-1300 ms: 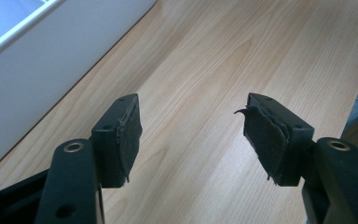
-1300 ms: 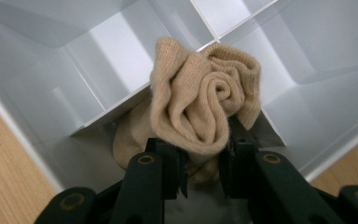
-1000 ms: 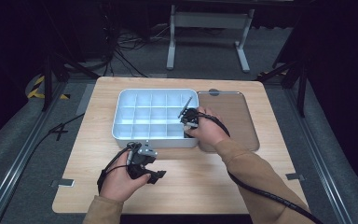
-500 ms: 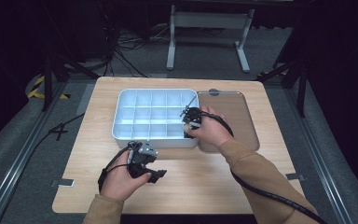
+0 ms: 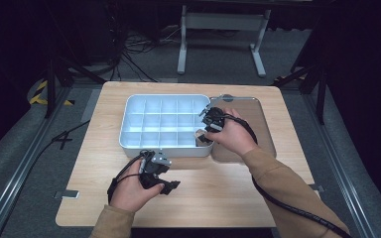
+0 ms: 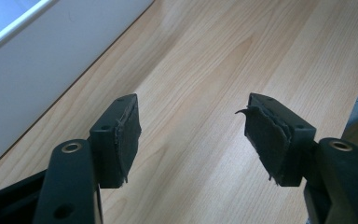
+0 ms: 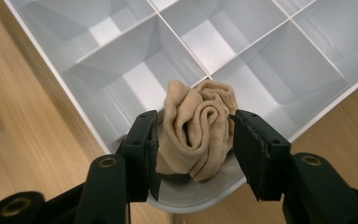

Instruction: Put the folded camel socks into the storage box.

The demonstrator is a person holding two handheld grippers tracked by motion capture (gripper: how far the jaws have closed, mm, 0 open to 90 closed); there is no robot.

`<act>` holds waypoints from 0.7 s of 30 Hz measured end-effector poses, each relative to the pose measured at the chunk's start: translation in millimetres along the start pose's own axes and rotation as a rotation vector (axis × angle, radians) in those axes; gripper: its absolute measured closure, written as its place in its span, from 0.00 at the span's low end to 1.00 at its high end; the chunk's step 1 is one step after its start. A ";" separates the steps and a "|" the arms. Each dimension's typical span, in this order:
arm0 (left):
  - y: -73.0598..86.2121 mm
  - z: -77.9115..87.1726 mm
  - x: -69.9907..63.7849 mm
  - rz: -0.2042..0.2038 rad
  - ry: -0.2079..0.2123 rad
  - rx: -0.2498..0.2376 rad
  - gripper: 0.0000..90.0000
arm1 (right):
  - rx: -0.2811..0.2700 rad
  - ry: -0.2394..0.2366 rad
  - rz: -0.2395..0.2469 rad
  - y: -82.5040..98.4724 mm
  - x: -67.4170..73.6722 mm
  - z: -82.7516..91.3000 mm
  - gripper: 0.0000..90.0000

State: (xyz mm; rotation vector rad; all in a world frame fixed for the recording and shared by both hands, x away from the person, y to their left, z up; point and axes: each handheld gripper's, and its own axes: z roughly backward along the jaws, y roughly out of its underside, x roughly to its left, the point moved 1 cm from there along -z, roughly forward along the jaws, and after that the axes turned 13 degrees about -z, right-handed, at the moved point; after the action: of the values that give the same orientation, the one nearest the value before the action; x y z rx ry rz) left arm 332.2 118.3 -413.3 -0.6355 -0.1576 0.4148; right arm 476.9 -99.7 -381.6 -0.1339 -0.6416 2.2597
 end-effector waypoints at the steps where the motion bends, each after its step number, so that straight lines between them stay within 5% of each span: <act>1: -0.1 0.7 0.2 -0.002 -0.005 0.002 0.40 | -0.013 -0.008 -0.004 0.3 0.5 2.6 0.57; 12: 0.5 3.2 0.9 0.002 -0.006 -0.004 0.40 | -0.170 -0.075 -0.010 16.0 -1.8 36.4 0.57; 21: 0.0 2.6 1.8 0.005 -0.003 -0.010 0.40 | -0.241 -0.108 0.016 35.3 -7.7 59.1 0.55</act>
State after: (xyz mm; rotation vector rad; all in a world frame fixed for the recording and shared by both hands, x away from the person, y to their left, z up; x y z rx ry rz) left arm 333.1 120.5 -411.2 -0.6456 -0.1614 0.4205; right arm 442.3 -149.6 -348.2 -0.1356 -0.9726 2.2098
